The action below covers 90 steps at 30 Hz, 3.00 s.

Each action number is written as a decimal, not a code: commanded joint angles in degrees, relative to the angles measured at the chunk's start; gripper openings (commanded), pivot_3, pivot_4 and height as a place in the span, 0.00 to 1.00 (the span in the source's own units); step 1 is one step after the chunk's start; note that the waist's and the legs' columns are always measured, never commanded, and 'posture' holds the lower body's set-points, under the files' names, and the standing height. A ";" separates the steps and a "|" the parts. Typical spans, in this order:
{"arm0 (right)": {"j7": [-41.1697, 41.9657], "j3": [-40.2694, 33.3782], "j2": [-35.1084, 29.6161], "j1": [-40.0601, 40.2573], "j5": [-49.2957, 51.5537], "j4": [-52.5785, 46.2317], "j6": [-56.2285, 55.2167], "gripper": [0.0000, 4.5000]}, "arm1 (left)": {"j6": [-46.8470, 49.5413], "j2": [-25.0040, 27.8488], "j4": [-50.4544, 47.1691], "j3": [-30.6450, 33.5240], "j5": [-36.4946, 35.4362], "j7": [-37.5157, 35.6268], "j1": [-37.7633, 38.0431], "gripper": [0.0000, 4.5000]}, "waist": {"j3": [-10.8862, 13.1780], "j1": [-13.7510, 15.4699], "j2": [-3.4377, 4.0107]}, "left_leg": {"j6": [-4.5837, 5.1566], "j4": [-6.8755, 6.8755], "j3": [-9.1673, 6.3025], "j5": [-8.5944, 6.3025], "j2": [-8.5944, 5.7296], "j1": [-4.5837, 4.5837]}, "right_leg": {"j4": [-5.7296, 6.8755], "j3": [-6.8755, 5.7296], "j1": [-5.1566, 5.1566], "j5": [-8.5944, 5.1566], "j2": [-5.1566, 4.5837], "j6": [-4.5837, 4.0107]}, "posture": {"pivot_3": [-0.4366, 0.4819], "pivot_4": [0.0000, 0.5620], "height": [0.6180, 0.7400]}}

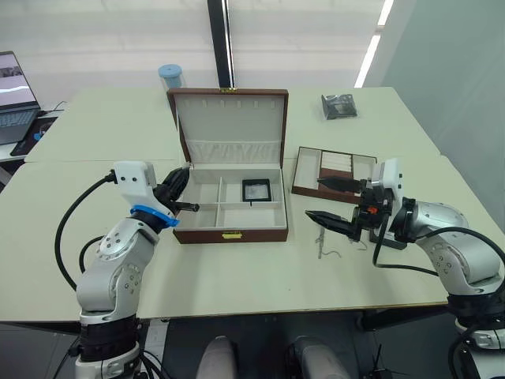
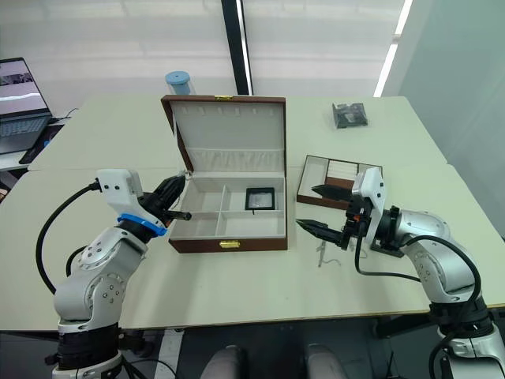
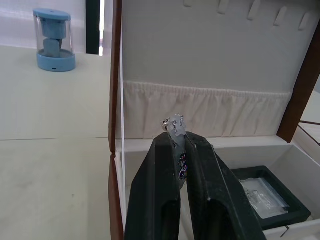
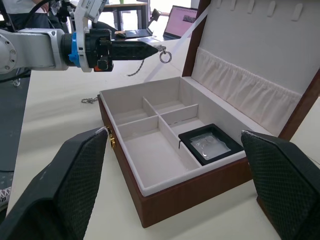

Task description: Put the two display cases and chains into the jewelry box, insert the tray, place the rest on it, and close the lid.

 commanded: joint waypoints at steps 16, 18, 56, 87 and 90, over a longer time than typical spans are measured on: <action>-2.53 -2.48 -0.47 2.98 2.24 -6.56 2.36 1.00 | -6.12 -4.69 8.34 -3.06 6.84 1.72 -4.20 0.01 | 0.00 0.01 0.00 | -0.01 0.02 0.05 0.00 0.01 -0.12 | -0.05 -0.04 -0.05 0.00 0.12 0.01 | 0.48 0.27 1.00; -2.60 -2.39 -0.44 3.03 2.10 -6.31 2.23 1.00 | -6.06 -4.56 8.30 -2.78 6.69 1.66 -3.83 0.01 | 0.00 0.01 0.00 | -0.01 0.02 0.04 0.00 0.00 -0.13 | -0.05 -0.05 -0.05 0.00 0.12 0.01 | 0.48 0.27 1.00; 4.33 -10.93 -9.67 10.81 -2.68 5.77 -4.91 1.00 | 9.45 34.73 1.04 14.74 -9.85 -35.11 14.29 1.00 | 0.17 -0.07 0.23 | -0.01 -0.07 -0.04 -0.02 0.09 -0.12 | -0.21 0.00 -0.10 -0.01 0.07 0.01 | 0.48 0.27 1.00; 8.98 -19.01 -16.99 20.74 -10.09 20.19 -12.82 1.00 | 1.38 37.99 16.14 23.89 0.02 -39.75 23.73 1.00 | 0.23 -0.17 0.30 | -0.01 -0.19 0.17 -0.03 0.18 -0.13 | -0.31 -0.02 -0.13 -0.01 -0.20 0.00 | 0.48 0.27 1.00; 9.34 -19.05 -16.94 20.69 -10.33 20.46 -12.95 1.00 | 1.36 37.82 16.26 23.76 0.19 -39.87 23.56 1.00 | 0.23 -0.18 0.30 | -0.01 -0.19 0.17 -0.03 0.17 -0.13 | -0.31 -0.03 -0.13 -0.01 -0.19 0.00 | 0.48 0.27 1.00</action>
